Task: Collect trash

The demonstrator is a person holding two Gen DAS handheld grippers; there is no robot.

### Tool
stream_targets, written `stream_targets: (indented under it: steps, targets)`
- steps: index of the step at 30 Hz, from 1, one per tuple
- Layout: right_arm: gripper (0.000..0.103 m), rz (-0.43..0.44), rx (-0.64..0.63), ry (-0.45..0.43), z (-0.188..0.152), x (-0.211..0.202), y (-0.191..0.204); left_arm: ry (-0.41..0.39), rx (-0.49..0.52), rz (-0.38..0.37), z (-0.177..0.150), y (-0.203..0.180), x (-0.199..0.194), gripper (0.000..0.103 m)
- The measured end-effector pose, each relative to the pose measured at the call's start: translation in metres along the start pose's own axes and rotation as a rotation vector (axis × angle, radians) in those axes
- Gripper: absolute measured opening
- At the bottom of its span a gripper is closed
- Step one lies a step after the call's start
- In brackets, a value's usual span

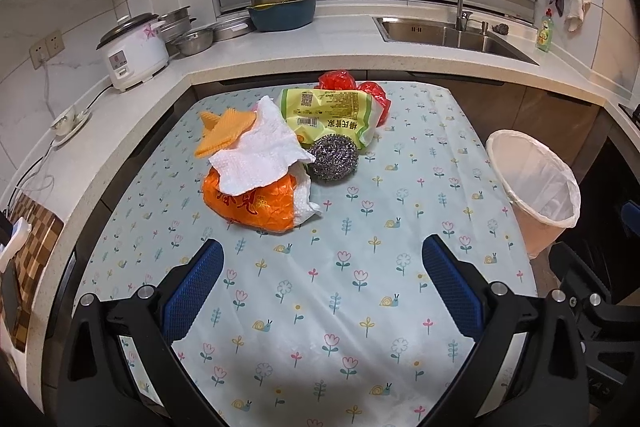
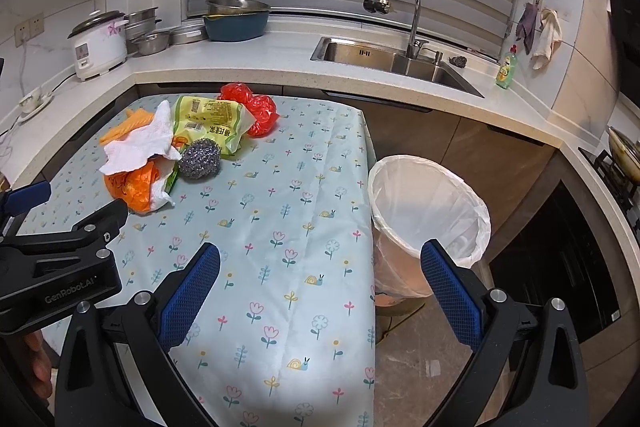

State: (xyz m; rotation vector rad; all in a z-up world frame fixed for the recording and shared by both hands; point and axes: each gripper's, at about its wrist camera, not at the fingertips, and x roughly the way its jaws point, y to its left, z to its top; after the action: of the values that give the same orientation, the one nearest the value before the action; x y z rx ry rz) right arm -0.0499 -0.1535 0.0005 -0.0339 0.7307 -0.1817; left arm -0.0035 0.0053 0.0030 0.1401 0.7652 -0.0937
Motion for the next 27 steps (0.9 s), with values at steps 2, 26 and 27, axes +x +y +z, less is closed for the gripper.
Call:
stream_targets:
  steps: [2, 26, 27]
  targets:
    - [0.096, 0.002, 0.001, 0.000, 0.0001, -0.0001, -0.0001, -0.006, 0.004, 0.001, 0.0002, -0.0009, -0.0015, 0.095]
    - [0.096, -0.005, 0.015, -0.010, -0.0059, -0.0085, -0.0019, -0.018, 0.023, -0.014, -0.0016, -0.0057, -0.0067, 0.095]
    - [0.096, -0.004, 0.016, -0.011, -0.0054, -0.0088, -0.0020, -0.018, 0.022, -0.015, -0.0015, -0.0057, -0.0067, 0.095]
